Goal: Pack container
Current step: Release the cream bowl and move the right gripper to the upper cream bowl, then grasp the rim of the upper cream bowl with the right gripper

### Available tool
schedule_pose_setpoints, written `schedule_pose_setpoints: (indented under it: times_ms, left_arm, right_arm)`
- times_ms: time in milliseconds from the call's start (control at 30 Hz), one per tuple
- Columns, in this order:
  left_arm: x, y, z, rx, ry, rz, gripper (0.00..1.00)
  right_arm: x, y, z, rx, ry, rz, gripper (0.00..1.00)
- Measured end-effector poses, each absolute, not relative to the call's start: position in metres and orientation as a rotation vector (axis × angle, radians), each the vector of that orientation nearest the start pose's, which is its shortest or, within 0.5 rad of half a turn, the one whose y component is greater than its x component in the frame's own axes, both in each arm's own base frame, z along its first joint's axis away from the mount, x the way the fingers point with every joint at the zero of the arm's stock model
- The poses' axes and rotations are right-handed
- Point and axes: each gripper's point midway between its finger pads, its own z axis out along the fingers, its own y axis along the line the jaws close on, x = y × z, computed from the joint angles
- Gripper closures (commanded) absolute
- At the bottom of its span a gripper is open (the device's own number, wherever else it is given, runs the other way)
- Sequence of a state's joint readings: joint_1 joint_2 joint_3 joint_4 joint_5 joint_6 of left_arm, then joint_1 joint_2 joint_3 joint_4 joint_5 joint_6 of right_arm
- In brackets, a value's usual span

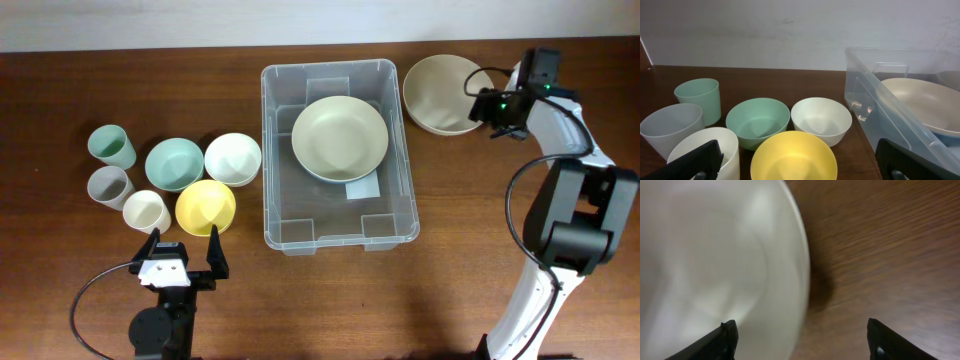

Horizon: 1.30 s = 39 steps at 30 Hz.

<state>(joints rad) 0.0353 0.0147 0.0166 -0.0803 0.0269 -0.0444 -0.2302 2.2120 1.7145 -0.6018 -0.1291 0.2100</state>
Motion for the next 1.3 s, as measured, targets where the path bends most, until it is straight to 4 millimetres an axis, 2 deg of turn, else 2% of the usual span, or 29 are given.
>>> schedule_pose_setpoints:
  times_ms: [67, 167, 367, 600, 667, 1033, 1133, 1267, 1300]
  left_arm:
    - [0.246, 0.004, 0.159, -0.045, 1.649, -0.029, 0.0]
    - [0.246, 0.004, 0.159, -0.045, 1.649, -0.029, 0.0]
    - [0.246, 0.004, 0.159, -0.045, 1.649, -0.029, 0.0]
    - [0.246, 0.004, 0.159, -0.045, 1.649, -0.029, 0.0]
    - [0.246, 0.004, 0.159, -0.045, 1.649, -0.029, 0.0]
    - [0.246, 0.004, 0.159, -0.045, 1.649, -0.029, 0.0]
    - [0.246, 0.004, 0.159, -0.045, 1.649, -0.029, 0.0]
    - [0.246, 0.004, 0.159, -0.045, 1.649, -0.029, 0.0]
    - [0.246, 0.004, 0.159, -0.045, 1.649, -0.029, 0.0]
  right_arm:
    - [0.525, -0.098, 0.041, 0.539, 2.611, 0.181, 0.24]
    - [0.528, -0.097, 0.042, 0.535, 2.599, 0.2, 0.38]
    - [0.529, -0.096, 0.042, 0.534, 2.592, 0.208, 0.41]
    - [0.53, -0.095, 0.032, 0.563, 2.6, 0.22, 0.45]
    - [0.529, -0.095, 0.03, 0.565, 2.604, 0.221, 0.49]
    - [0.527, -0.095, 0.02, 0.61, 2.616, 0.232, 0.5]
    - [0.527, -0.095, 0.02, 0.61, 2.616, 0.231, 0.67]
    - [0.527, -0.096, 0.02, 0.627, 2.614, 0.228, 0.67]
    - [0.527, -0.096, 0.02, 0.632, 2.612, 0.225, 0.74]
